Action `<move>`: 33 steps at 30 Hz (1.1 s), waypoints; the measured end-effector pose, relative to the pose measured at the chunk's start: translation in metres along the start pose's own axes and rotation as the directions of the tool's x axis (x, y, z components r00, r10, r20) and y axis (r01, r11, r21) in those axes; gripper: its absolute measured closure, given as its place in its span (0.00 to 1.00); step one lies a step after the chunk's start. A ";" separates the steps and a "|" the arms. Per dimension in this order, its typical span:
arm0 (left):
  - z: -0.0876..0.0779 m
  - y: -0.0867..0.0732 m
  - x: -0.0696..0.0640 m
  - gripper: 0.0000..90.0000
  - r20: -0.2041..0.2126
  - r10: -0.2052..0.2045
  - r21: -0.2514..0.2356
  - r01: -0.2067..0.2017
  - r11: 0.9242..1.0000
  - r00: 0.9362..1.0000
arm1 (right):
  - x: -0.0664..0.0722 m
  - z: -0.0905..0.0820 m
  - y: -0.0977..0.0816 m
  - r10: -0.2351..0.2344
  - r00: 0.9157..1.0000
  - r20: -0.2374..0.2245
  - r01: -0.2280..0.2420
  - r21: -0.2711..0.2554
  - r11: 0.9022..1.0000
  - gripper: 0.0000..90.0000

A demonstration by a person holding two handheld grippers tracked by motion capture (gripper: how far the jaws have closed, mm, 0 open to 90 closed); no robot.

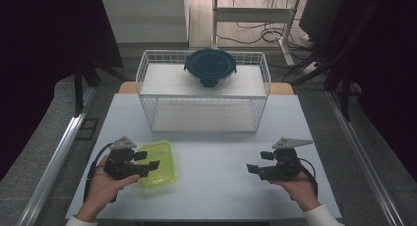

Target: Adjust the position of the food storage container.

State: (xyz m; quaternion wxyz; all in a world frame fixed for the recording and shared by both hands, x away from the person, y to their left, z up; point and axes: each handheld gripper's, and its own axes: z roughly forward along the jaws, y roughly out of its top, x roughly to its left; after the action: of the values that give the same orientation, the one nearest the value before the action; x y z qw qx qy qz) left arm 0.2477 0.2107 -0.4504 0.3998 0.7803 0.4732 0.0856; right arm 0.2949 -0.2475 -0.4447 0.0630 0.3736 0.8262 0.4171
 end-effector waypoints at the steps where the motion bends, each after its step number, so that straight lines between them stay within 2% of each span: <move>1: -0.001 -0.001 0.001 0.47 0.001 -0.004 0.002 0.004 1.000 1.000 | 0.000 0.000 0.000 -0.004 1.000 -0.001 0.004 0.001 1.000 0.25; 5: -0.003 -0.006 0.004 0.53 0.004 -0.017 0.016 0.017 1.000 1.000 | 0.000 0.001 -0.001 -0.002 1.000 -0.001 0.002 0.007 1.000 0.25; 8: -0.005 -0.011 0.005 0.57 0.005 -0.009 0.042 0.009 0.999 1.000 | 0.001 0.001 -0.001 -0.011 1.000 0.008 0.011 0.005 1.000 0.25; 13: -0.010 -0.024 0.008 0.67 -0.026 0.002 0.074 0.000 0.997 1.000 | 0.002 0.002 -0.002 -0.012 1.000 0.010 0.012 0.013 1.000 0.25; 16: -0.014 -0.032 0.013 0.83 -0.001 -0.021 0.102 0.021 0.995 1.000 | 0.002 0.003 -0.002 -0.013 1.000 0.011 0.013 0.016 1.000 0.25; 18: -0.015 -0.037 0.014 0.91 0.008 -0.022 0.119 0.021 0.993 1.000 | 0.003 0.004 -0.002 -0.012 1.000 0.011 0.012 0.023 1.000 0.25; 22: -0.014 -0.048 0.015 0.98 -0.030 0.010 0.180 -0.005 0.984 0.999 | 0.003 0.005 -0.002 -0.013 1.000 0.010 0.013 0.024 1.000 0.25; 25: -0.010 -0.057 0.015 0.99 -0.056 0.012 0.210 0.000 0.978 0.998 | 0.004 0.006 -0.002 -0.015 1.000 0.010 0.014 0.026 1.000 0.25; 29: -0.004 -0.061 0.013 1.00 -0.065 0.041 0.257 -0.023 0.966 0.997 | 0.005 0.008 -0.002 -0.016 1.000 0.009 0.016 0.030 0.999 0.25; 33: 0.001 -0.061 0.011 1.00 -0.059 0.051 0.280 -0.032 0.960 0.997 | 0.007 0.009 -0.002 -0.024 1.000 0.006 0.024 0.041 0.999 0.25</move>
State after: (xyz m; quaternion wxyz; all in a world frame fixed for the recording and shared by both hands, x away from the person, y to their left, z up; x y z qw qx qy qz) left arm 0.2132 0.2328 -0.4970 0.2686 0.8353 0.4768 0.0520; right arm 0.2926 -0.2379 -0.4507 0.0630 0.3664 0.8388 0.3978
